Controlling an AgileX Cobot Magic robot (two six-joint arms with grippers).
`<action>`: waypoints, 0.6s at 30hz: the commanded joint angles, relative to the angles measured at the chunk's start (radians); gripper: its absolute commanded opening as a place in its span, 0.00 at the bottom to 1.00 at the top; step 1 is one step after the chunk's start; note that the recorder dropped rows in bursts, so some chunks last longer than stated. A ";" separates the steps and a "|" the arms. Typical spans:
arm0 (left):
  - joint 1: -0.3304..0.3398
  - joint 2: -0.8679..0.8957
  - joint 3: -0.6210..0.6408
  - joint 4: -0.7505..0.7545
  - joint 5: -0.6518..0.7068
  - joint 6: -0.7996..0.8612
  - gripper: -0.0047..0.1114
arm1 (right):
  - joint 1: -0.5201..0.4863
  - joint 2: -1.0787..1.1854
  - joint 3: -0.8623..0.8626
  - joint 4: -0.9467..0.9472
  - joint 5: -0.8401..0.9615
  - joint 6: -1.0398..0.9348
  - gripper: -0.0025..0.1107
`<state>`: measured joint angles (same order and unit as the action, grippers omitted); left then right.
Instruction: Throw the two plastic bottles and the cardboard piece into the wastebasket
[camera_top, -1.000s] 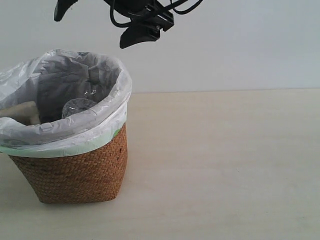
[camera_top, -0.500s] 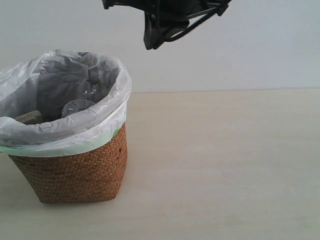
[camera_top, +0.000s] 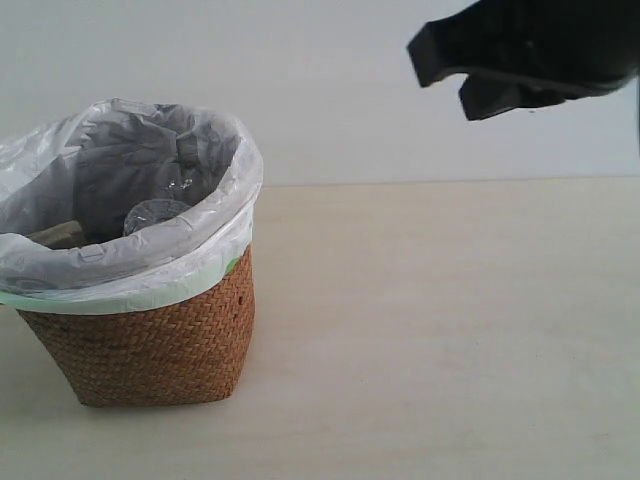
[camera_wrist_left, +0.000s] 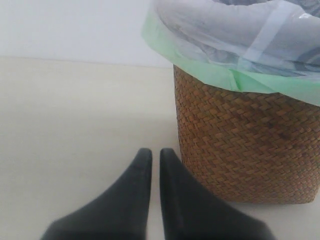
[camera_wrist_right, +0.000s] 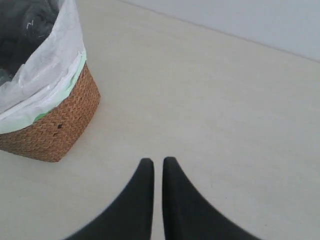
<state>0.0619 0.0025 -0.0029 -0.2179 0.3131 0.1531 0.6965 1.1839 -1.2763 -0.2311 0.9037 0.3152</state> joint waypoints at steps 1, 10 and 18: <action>0.003 -0.002 0.003 0.002 -0.003 -0.009 0.09 | 0.000 -0.149 0.110 -0.066 -0.046 0.000 0.03; 0.003 -0.002 0.003 0.002 -0.003 -0.009 0.09 | 0.000 -0.428 0.290 -0.071 -0.069 0.000 0.03; 0.003 -0.002 0.003 0.002 -0.003 -0.009 0.09 | 0.000 -0.602 0.338 -0.039 0.016 0.022 0.03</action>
<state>0.0619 0.0025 -0.0029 -0.2179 0.3131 0.1531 0.6965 0.6222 -0.9436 -0.2772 0.8948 0.3342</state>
